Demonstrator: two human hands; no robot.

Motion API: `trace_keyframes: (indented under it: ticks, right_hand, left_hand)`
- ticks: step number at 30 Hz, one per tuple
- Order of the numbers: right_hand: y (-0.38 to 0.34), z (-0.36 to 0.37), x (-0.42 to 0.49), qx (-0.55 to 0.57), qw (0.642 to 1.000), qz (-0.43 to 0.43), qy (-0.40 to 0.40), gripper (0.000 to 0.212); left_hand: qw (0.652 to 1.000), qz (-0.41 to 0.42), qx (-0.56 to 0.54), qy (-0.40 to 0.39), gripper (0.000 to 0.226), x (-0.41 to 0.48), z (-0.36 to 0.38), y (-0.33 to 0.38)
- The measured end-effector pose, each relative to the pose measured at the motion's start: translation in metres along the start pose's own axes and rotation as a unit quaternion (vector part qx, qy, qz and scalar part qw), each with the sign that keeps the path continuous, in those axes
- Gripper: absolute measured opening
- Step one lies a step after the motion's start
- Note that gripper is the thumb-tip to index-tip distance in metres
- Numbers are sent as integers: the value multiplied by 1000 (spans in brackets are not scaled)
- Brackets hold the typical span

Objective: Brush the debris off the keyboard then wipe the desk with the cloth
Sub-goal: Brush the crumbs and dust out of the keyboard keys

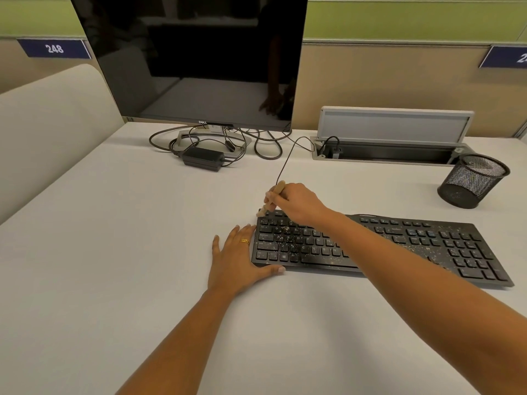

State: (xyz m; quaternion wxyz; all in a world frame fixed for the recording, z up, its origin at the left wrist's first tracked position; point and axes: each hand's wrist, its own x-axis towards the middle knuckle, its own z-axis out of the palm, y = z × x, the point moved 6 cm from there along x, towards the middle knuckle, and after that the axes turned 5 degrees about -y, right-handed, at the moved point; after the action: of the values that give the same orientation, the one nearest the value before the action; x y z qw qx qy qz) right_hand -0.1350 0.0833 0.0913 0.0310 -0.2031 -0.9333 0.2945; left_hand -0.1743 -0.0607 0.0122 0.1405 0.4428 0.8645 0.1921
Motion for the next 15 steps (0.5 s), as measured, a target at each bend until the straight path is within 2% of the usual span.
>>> trace_keyframes:
  ticks: [6, 11, 15]
  right_hand:
    - [6, -28, -9, -175, 983, 7, 56, 42]
    - [25, -33, -12, -39, 991, 61, 113, 42]
    - [24, -20, -14, -20, 994, 61, 93, 43]
  left_hand:
    - [1000, -3, 2, -1, 115, 0, 0, -2]
    - [1000, -1, -1, 1, 116, 0, 1, -2]
    - [1000, -4, 1, 1, 114, 0, 2, -3]
